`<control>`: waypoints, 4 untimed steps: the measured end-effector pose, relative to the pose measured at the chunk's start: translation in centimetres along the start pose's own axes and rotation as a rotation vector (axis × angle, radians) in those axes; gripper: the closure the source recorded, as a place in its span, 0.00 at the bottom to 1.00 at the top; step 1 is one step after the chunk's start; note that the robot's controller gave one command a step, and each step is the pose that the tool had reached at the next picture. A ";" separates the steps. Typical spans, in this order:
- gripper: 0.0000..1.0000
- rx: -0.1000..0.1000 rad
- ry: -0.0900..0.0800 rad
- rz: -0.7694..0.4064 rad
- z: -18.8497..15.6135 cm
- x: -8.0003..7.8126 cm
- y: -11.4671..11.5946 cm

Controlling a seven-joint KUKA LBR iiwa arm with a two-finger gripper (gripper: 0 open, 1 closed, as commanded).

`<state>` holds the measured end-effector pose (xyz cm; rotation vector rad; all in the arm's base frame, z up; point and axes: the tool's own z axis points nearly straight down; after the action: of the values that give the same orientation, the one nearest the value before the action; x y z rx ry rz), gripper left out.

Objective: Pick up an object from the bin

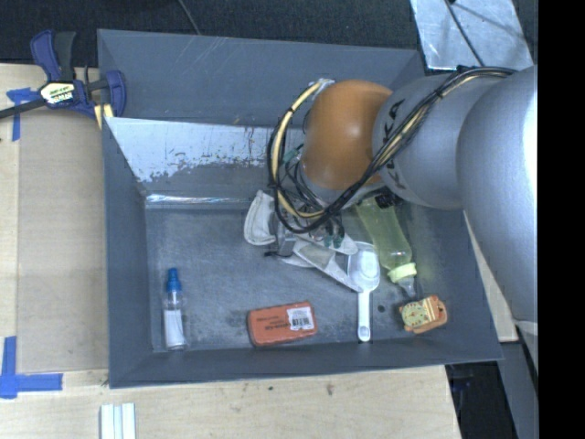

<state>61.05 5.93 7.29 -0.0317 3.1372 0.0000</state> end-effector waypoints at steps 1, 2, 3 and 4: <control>1.00 -0.001 -0.005 -0.009 -0.6 2.2 -0.4; 1.00 0.000 0.000 -0.020 -0.7 0.6 -0.1; 1.00 0.000 0.000 -0.020 -0.7 0.6 -0.1; 1.00 -0.003 0.001 -0.024 -0.2 -0.9 -1.2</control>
Offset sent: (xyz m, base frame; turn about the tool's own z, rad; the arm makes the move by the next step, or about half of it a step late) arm -0.0074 0.0001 0.0062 -0.0227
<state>61.99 4.74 7.47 -0.0693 3.1373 0.0049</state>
